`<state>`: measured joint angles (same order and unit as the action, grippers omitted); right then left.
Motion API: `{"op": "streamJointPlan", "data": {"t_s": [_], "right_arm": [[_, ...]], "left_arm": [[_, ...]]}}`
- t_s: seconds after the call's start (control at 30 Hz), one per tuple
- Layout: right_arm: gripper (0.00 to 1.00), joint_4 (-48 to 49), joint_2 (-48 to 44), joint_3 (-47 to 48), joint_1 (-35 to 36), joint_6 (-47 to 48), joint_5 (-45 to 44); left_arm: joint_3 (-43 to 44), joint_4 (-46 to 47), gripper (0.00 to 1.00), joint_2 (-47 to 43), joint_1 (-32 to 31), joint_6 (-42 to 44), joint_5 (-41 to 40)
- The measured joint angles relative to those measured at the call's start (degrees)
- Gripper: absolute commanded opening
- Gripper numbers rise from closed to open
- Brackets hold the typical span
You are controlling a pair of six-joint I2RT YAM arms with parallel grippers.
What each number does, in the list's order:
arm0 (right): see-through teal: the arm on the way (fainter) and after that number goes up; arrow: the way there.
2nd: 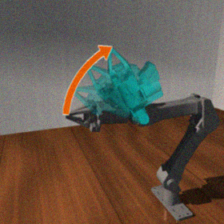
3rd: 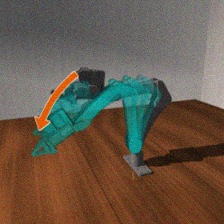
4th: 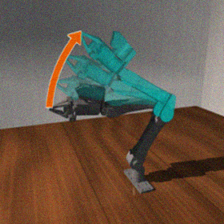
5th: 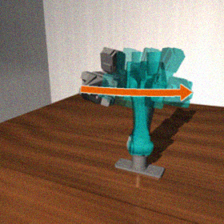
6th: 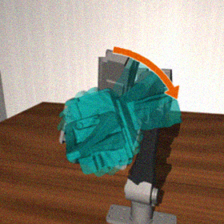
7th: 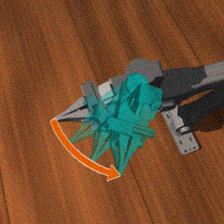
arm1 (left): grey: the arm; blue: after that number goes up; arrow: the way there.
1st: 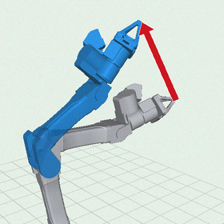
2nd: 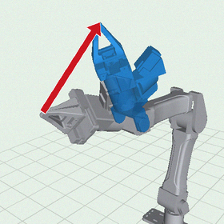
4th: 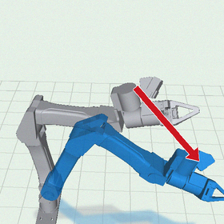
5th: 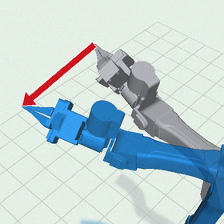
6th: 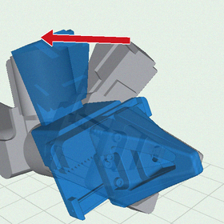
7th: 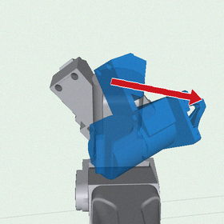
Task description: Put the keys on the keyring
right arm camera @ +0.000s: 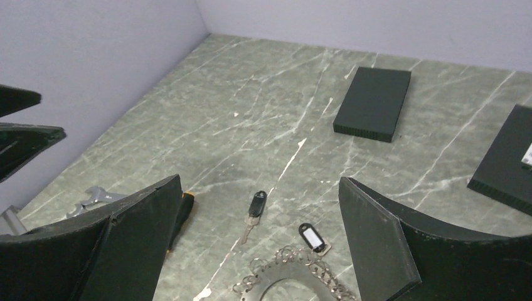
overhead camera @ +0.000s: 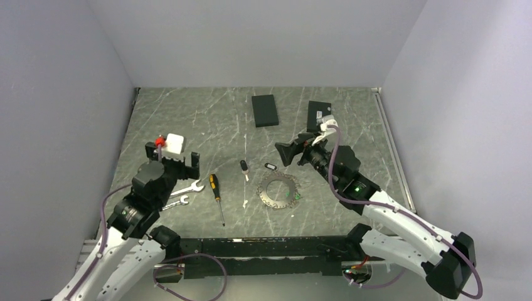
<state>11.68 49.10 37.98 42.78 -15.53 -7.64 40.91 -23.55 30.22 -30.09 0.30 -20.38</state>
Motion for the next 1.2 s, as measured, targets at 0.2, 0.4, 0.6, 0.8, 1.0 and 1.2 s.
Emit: {"op": "streamJointPlan", "data": {"t_s": [0.2, 0.4, 0.6, 0.8, 1.0, 1.2], "right_arm": [[1.00, 1.62, 3.15, 0.24, 0.00, -1.73, 0.07], [1.00, 4.42, 4.74, 0.33, 0.00, -3.43, 0.50], [1.00, 4.37, 6.40, 0.85, 0.00, -4.66, 0.55], [1.00, 4.26, 6.40, 1.18, 0.00, -5.07, 0.59], [1.00, 4.24, 6.40, 1.29, 0.00, -5.07, 0.72], [1.00, 4.28, 6.03, 1.27, 0.00, -5.05, 0.81]], "left_arm": [[-2.78, 3.37, 0.99, -6.23, 0.00, 0.90, -1.84], [-2.78, 4.00, 0.99, -5.77, 0.00, 0.74, -1.38], [-2.78, 3.96, 0.99, -5.09, 0.00, 0.57, -0.17], [-2.78, 3.93, 0.99, -4.94, 0.00, 0.57, 0.57], [-2.78, 3.82, 0.99, -4.87, 0.00, 0.57, 1.07], [-2.78, 3.76, 0.99, -4.81, 0.00, 0.57, 1.18]]}}
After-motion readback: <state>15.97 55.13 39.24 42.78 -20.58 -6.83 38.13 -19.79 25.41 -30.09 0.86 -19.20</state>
